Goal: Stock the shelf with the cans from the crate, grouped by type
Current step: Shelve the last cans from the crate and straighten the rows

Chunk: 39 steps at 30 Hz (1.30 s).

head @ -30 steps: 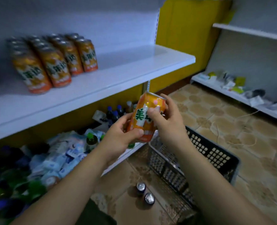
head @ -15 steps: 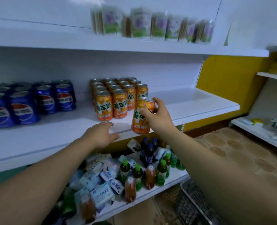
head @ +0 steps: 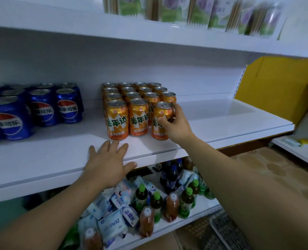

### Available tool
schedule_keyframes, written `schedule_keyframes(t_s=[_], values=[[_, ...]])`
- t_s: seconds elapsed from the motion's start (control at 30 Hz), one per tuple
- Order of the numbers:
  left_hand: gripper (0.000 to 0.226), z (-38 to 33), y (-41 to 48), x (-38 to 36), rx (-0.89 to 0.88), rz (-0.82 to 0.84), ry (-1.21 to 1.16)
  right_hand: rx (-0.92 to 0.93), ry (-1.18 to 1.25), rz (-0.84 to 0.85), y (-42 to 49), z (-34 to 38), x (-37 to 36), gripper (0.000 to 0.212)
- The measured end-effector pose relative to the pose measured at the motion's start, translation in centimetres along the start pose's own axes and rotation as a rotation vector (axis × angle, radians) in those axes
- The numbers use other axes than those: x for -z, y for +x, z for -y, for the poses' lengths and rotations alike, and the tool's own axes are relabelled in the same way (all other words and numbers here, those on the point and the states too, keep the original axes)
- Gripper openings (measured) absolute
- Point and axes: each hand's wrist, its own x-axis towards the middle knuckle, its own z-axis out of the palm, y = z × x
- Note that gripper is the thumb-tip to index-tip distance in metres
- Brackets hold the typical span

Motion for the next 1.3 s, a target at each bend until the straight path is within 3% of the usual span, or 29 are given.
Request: schedule_keyframes(t_s=[0.33,0.47,0.57,0.73,0.83,0.93,1.03,1.2,1.3], values=[[0.072,0.0,0.0,-0.2,-0.004,-0.028,0.019,0.015,-0.043,-0.035,2.3,-0.9,-1.6,0.063],[0.074,0.1,0.0,0.4,0.002,0.022,-0.045,-0.049,-0.077,-0.026,0.7,-0.9,-1.8,0.075],[0.074,-0.7,-0.6,1.3,0.011,0.053,-0.131,-0.111,-0.192,0.003,-2.0,-1.2,0.2,0.071],[0.060,-9.1,-4.2,0.8,-0.303,-0.061,-0.479,-0.226,-0.295,-0.025,-8.2,-4.1,6.0,0.068],[0.062,-14.3,-6.2,-2.4,-0.332,0.170,-0.683,-0.310,-0.327,-0.015,-13.3,-7.3,8.9,0.069],[0.063,-18.2,-7.5,-8.1,-0.347,0.413,-0.707,-0.448,-0.388,0.027,-18.6,-12.0,10.7,0.070],[0.037,-20.9,-9.1,-14.0,-0.315,0.615,-0.784,-0.584,-0.420,0.034,-23.1,-17.2,10.9,0.072],[0.070,-22.4,-10.4,-23.1,-0.164,0.821,-0.814,-0.768,-0.438,0.152,-27.8,-25.8,8.7,0.070],[0.066,-22.7,-9.7,-27.8,-0.111,0.919,-0.799,-0.846,-0.428,0.239,-28.9,-30.6,6.2,0.071]])
